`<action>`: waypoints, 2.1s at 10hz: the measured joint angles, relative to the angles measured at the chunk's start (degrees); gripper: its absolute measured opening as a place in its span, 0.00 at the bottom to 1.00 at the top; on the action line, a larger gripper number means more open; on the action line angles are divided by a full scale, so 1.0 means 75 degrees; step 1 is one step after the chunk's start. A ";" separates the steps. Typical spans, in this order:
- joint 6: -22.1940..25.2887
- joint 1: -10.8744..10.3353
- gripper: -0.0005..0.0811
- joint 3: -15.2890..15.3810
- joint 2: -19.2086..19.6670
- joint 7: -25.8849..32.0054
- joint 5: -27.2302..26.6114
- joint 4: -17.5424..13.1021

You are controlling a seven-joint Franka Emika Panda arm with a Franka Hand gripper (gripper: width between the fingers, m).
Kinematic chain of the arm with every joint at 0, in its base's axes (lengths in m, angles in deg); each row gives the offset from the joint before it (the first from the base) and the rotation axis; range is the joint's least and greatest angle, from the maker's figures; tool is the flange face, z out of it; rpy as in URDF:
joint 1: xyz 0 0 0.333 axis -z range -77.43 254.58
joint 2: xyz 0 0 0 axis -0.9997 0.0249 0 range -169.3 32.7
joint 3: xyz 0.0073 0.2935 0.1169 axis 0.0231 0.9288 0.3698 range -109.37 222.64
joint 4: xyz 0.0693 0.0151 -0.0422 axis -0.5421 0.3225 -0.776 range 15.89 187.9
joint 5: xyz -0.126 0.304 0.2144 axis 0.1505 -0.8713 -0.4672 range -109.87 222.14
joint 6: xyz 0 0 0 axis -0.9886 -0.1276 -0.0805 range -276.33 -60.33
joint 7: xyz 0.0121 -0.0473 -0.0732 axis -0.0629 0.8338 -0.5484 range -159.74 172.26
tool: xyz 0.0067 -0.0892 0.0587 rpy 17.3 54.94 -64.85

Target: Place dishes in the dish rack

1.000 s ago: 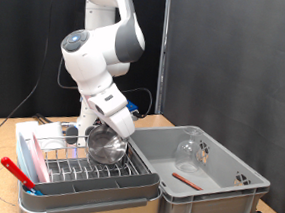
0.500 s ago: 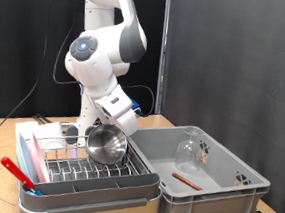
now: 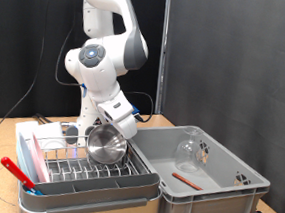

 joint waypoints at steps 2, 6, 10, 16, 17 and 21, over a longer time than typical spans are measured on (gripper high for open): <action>-0.0882 -0.0001 0.99 0.0033 -0.0192 -0.0028 -0.0168 0.0374; -0.2364 -0.0010 0.99 0.0079 -0.0596 0.0120 -0.0761 0.0864; -0.2424 -0.0008 0.99 0.0066 -0.0698 0.0151 -0.0941 0.0811; -0.2528 0.0035 0.99 -0.0053 -0.0697 -0.0013 -0.1073 0.0419; -0.2542 0.0053 0.99 -0.0113 -0.0676 -0.0095 -0.1073 0.0271; -0.2663 0.0321 0.99 -0.0359 -0.0201 -0.0378 -0.0906 -0.0519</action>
